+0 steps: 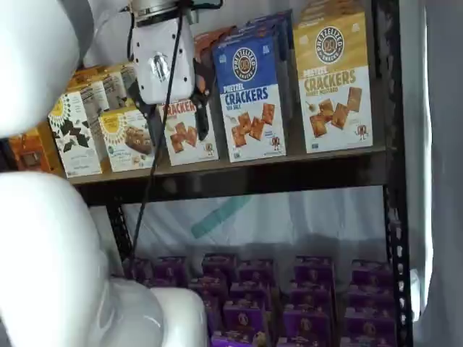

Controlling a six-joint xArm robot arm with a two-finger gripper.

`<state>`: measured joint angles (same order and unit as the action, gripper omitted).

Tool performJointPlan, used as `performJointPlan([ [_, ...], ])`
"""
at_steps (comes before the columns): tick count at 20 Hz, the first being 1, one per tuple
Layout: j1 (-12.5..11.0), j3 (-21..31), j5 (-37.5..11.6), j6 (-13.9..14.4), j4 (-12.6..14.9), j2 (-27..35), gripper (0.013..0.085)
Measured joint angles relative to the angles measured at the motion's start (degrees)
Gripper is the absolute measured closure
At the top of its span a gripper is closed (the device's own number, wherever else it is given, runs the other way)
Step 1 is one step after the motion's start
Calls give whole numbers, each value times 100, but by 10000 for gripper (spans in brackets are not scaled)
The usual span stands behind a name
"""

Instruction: Retrieve the yellow and white box located on the top shelf, the sixth one from the left

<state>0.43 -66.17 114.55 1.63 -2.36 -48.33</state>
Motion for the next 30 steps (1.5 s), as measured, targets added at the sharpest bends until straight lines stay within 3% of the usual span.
performJointPlan([
  [3,-347,62,-73,-180,-379,-58,130],
  [7,-374,89,-71,-203,-424,-73,130],
  [10,-272,154,-204,-210,-173,-120,130],
  [13,-217,265,-550,-341,344,-174,130],
  [16,-579,372,-942,-733,579,-138,130],
  [20,-1311,451,-1593,-1405,628,25,130],
  [30,-2684,38,-2617,-2625,160,814,130],
])
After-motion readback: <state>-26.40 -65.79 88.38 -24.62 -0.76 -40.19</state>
